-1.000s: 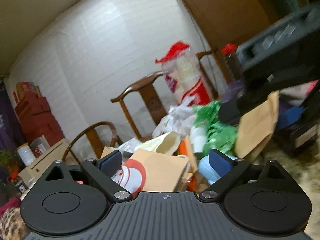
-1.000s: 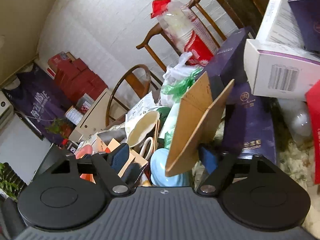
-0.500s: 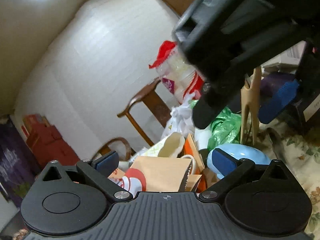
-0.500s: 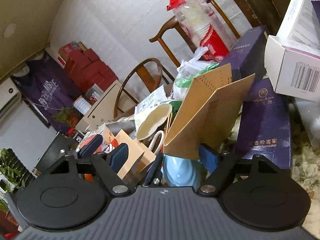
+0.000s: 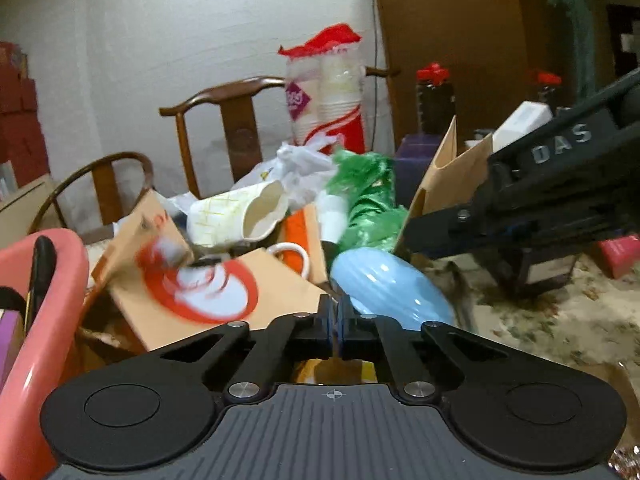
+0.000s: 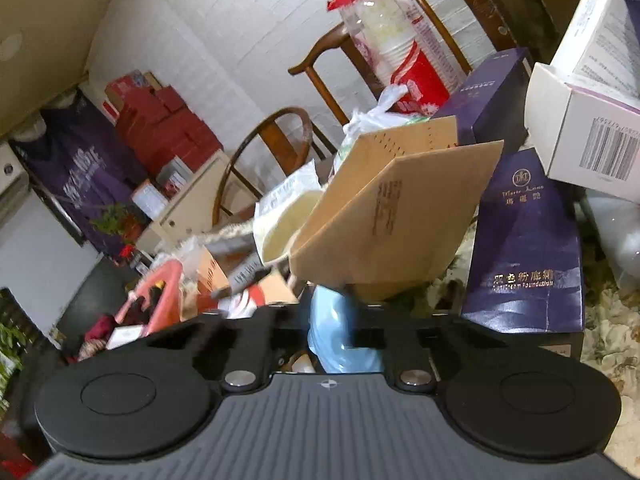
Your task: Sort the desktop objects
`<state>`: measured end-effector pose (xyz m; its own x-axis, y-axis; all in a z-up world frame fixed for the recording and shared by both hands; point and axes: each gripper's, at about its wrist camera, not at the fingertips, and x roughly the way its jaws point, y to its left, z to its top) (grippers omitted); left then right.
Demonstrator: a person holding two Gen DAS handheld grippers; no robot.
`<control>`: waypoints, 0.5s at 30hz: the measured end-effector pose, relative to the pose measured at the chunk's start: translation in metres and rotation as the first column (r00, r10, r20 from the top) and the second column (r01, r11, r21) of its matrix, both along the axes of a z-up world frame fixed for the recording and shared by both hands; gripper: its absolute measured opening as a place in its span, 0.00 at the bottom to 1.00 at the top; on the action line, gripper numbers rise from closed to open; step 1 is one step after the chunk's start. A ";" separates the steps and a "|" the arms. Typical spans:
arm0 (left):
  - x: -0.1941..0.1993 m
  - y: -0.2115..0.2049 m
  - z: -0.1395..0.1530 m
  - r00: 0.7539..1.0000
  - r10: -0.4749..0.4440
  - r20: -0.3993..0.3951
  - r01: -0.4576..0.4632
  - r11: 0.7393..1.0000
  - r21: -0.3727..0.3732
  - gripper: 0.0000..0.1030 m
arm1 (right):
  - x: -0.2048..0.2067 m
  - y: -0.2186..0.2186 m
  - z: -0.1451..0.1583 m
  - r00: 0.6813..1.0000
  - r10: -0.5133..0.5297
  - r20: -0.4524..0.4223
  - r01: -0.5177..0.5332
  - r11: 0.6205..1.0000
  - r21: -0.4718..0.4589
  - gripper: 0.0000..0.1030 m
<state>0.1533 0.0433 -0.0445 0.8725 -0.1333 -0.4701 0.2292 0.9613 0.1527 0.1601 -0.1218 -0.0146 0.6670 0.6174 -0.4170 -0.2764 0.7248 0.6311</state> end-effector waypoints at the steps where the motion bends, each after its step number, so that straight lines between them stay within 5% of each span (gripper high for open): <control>1: -0.006 -0.002 0.002 1.000 -0.005 0.006 0.006 1.000 -0.011 0.00 | -0.002 0.001 0.001 1.000 0.009 0.011 -0.009 1.000 -0.006 0.08; 9: -0.050 0.004 0.006 0.999 -0.003 0.045 0.005 0.999 -0.045 0.00 | -0.024 -0.014 0.018 0.992 0.010 0.127 -0.008 1.000 -0.020 0.08; 15: -0.068 0.007 0.006 0.997 0.033 0.066 -0.030 0.999 -0.042 0.00 | -0.027 -0.025 0.007 0.997 0.034 0.069 -0.037 0.998 0.042 0.12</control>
<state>0.0858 0.0504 -0.0388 0.9059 -0.1235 -0.4051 0.1894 0.9737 0.1267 0.1334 -0.1468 -0.0076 0.6700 0.6579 -0.3439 -0.3450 0.6861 0.6405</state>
